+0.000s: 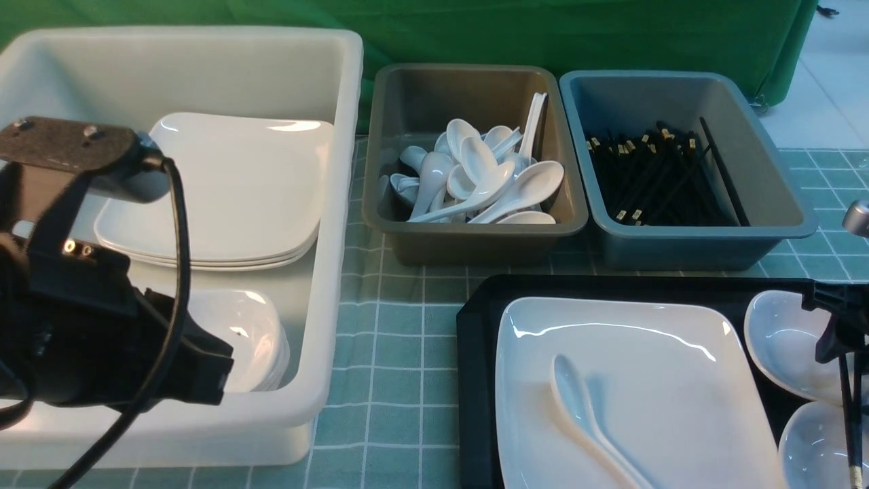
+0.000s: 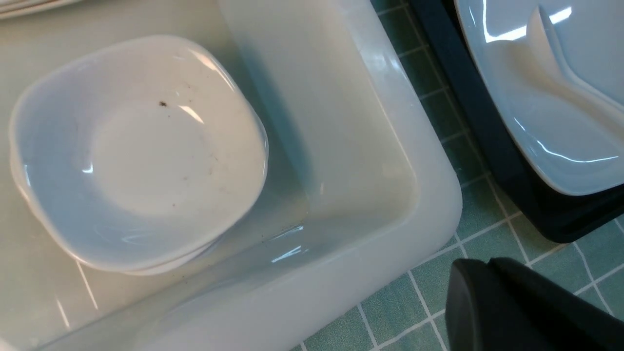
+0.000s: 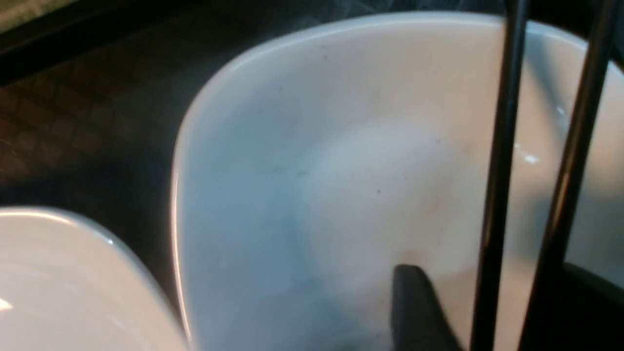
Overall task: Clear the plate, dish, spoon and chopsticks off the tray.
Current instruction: Use the right arm to grab a pair of chopsticks from the plate, then use the right arm to put the chopsticks into the small storage box on the right
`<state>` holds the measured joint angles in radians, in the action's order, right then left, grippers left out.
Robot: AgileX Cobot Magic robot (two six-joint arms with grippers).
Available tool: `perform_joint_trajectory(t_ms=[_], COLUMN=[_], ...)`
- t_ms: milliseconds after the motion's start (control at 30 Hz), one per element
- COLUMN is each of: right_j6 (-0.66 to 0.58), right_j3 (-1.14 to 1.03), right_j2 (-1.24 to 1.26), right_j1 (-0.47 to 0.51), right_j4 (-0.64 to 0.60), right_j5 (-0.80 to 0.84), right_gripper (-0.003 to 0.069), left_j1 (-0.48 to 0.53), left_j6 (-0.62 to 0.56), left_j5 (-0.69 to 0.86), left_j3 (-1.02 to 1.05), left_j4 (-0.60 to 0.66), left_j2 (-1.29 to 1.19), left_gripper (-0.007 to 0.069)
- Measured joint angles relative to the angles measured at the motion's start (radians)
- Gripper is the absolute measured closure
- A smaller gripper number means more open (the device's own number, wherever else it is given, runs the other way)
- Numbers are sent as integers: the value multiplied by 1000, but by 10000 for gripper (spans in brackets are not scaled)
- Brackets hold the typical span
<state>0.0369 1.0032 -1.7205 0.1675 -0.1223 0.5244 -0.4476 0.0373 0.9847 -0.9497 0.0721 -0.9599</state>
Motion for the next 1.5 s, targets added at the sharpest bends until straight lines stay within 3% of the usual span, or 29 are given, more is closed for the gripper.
perform_joint_trajectory(t_ms=[133,433,733,1033,1500], right_j6=[0,0,-8,-28,-126], right_j3=[0,0,0,20,151], right_j2=[0,0,8,166,115], right_j1=[0,0,0,0,0], right_j4=[0,-1,-2,-5,-197], right_j5=[0,-7,-7,-12,93], right_gripper=[495,587,590,590,590], left_j1=[0,0,0,0,0], left_j6=[0,4,14,14,14], left_j5=[0,0,0,-10,-55], left_j3=[0,0,0,0,0], left_j4=[0,0,0,0,0], left_j2=[0,0,0,0,0], left_gripper=[624,624,624,624,624])
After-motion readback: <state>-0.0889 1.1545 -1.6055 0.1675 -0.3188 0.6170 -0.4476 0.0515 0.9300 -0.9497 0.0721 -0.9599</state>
